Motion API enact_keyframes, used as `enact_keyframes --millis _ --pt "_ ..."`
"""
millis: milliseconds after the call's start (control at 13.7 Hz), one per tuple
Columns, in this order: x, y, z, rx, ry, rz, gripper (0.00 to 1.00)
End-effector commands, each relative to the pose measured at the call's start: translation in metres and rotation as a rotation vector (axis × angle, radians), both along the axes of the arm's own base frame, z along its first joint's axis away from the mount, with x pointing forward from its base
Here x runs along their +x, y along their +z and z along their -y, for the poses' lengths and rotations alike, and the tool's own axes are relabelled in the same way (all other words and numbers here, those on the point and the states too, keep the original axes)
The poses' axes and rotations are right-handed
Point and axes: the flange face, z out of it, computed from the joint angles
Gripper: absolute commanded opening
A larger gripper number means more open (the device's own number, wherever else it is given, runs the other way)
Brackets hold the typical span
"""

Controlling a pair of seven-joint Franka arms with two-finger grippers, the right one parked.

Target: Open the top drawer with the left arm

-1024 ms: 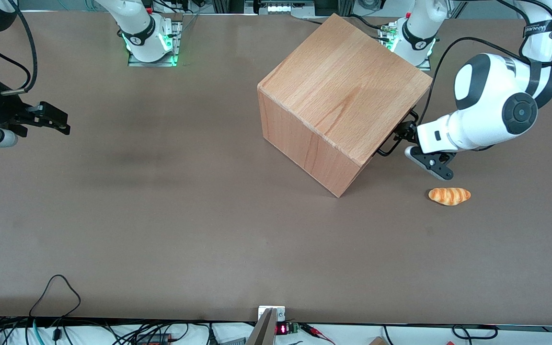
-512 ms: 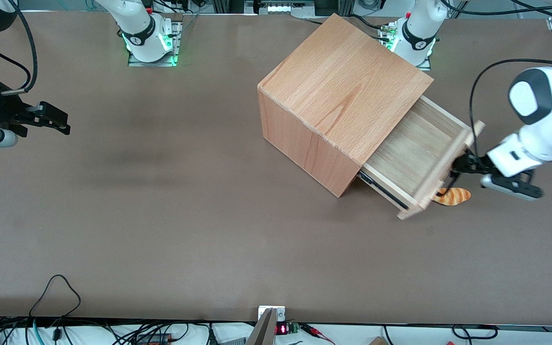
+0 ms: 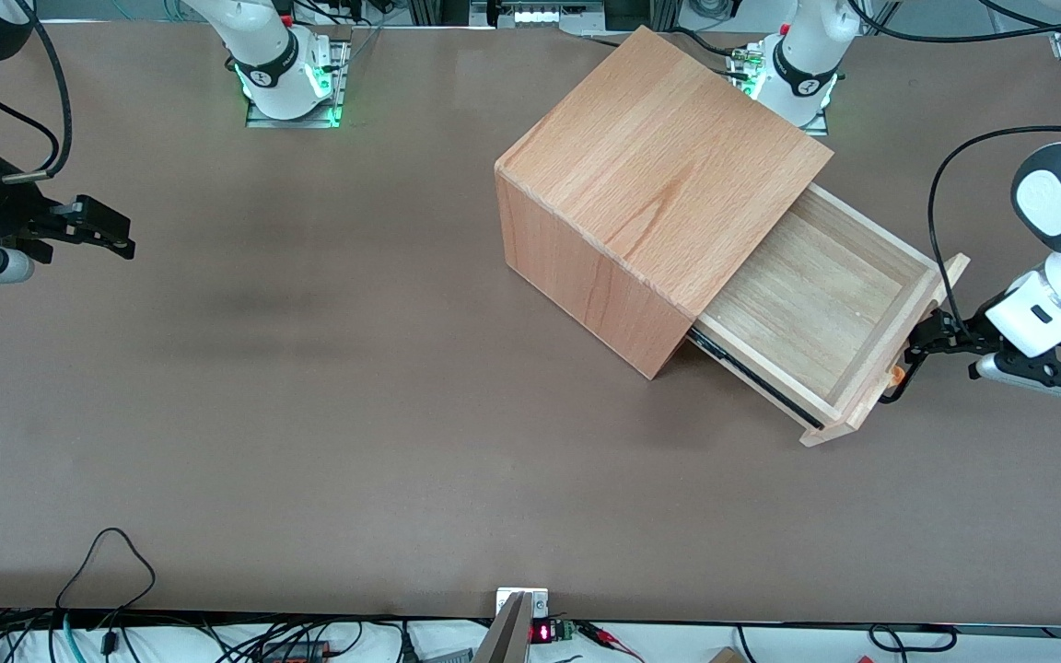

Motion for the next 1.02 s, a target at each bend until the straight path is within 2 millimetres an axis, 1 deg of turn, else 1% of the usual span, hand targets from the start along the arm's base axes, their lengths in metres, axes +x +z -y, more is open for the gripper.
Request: enact_keyframes --millis 0,146,220,293,366,439,659,805,878,951 --pt "0.008 0.063 -0.003 -0.02 0.043 -0.009 1.0" --pt "0.001 0.083 -0.003 -0.012 0.039 -0.037 1.0" --pt "-0.003 0.097 -0.002 0.027 0.048 -0.047 1.0" --pt "-0.011 0.112 0.0 0.07 0.069 -0.068 1.0" --pt "-0.02 0.128 0.005 0.097 0.096 -0.097 1.0" --pt "-0.029 0.142 0.012 0.092 0.125 -0.116 1.0" --pt "-0.052 0.174 0.016 0.071 0.146 -0.133 1.0" --pt "-0.064 0.19 0.019 0.096 0.149 -0.133 1.0" --pt "-0.069 0.194 0.019 0.096 0.163 -0.141 1.0" --pt "-0.07 0.194 0.018 0.093 0.168 -0.145 1.0"
